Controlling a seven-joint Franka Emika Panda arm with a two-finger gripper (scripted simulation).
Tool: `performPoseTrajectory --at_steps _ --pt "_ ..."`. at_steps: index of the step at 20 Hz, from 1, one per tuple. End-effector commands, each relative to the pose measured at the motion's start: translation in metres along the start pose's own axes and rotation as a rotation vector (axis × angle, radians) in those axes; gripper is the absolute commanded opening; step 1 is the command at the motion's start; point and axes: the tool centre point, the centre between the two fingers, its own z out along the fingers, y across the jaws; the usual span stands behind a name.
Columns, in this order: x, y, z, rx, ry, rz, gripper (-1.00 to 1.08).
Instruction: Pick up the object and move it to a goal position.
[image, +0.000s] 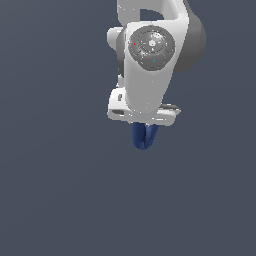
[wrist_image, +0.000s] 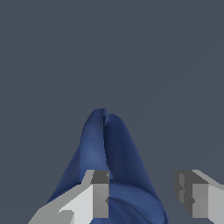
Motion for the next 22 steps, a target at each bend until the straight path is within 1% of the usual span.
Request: performPoseTrajectory --at_steps 1,14,22 --pt "0.007 -0.005 0.002 -0.001 -0.028 0.019 0.28" --pt "0.031 -0.029 0.018 -0.017 -0.165 0.111 0.28" --pt "0.036 -0.038 0.027 -0.028 -0.218 0.145 0.28"
